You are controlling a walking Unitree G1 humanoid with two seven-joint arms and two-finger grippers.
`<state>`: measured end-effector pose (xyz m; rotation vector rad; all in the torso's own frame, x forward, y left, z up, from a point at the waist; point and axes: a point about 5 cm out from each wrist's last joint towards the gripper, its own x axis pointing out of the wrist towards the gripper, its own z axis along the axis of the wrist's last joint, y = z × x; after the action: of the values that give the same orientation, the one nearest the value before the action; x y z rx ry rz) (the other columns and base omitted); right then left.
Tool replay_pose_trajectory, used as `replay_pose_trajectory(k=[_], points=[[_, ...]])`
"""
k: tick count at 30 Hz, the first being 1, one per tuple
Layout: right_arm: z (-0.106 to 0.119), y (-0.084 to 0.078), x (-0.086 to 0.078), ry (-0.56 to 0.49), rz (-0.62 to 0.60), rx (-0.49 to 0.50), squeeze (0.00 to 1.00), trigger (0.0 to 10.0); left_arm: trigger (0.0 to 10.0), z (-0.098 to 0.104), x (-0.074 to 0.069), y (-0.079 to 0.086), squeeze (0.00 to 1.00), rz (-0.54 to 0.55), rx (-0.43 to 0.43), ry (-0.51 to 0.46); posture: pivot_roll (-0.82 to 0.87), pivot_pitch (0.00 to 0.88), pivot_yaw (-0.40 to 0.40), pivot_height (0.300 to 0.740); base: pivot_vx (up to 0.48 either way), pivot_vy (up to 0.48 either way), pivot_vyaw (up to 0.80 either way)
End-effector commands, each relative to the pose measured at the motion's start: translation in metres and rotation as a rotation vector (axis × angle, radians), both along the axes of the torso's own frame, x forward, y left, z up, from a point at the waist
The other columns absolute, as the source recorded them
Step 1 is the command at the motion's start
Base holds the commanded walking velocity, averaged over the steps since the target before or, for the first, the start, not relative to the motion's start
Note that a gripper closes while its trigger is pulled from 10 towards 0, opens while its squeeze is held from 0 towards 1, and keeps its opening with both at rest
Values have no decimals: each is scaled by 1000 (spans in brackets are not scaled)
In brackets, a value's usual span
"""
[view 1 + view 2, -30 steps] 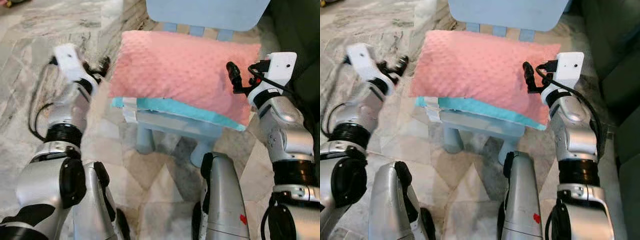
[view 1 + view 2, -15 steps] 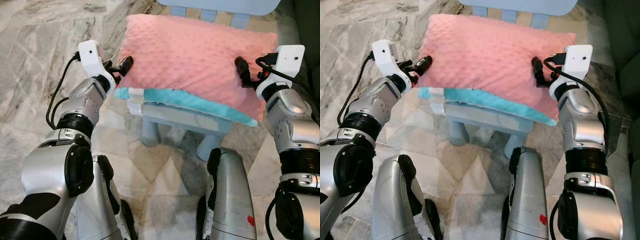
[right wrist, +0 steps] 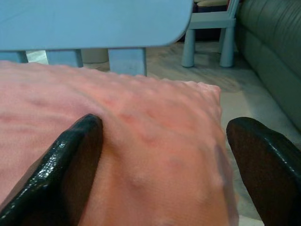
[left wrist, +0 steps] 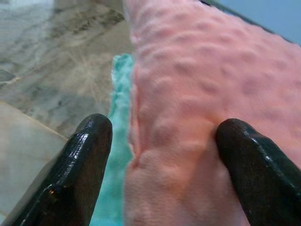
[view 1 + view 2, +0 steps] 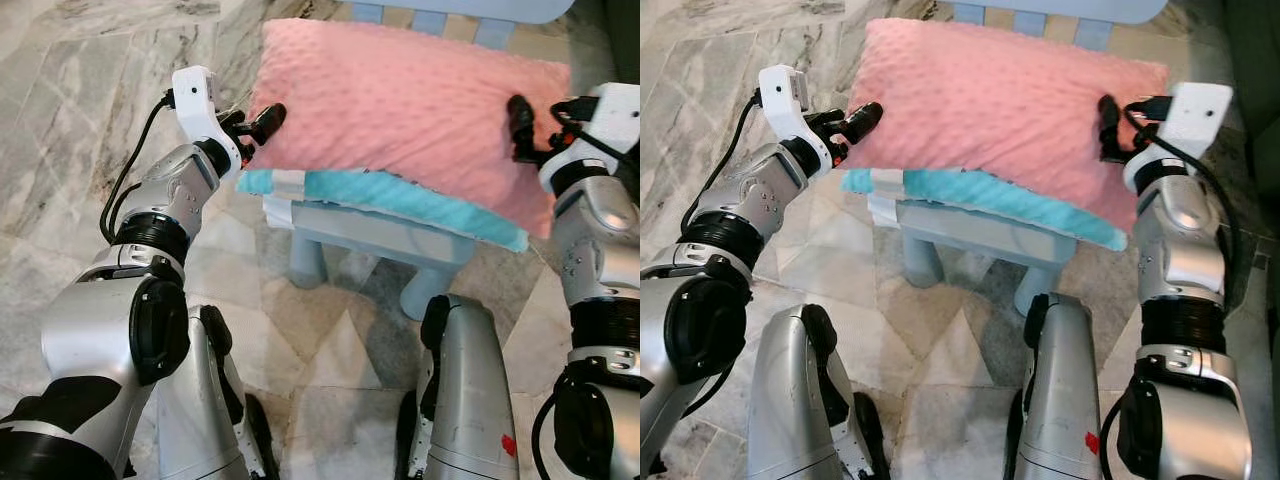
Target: Move the pillow to the sofa
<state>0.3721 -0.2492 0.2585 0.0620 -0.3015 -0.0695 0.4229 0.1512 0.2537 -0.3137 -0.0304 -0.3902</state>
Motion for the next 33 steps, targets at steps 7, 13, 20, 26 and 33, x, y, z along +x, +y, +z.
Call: replay_pose_trajectory(k=[7,13,20,26,33], points=[[-11,-2,-3,46,58,55,0,10000,10000,1,0,14,0,72,7,-8,-99,336,72,403,0,0,0],[-30,17,2,162,225,234,0,10000,10000,-20,-3,-5,0,-85,-53,155,-97,335,72,403,0,0,0],[-41,44,4,275,357,269,0,10000,7451,-31,-9,-20,0,-246,-39,180,-93,330,70,403,0,0,0],[-48,54,1,319,415,245,0,0,0,-35,-10,-16,0,-248,-33,194,-90,327,67,403,0,0,0],[-48,57,-2,330,426,236,0,0,0,-35,-10,-7,0,-227,-20,185,-85,323,68,403,0,0,0]])
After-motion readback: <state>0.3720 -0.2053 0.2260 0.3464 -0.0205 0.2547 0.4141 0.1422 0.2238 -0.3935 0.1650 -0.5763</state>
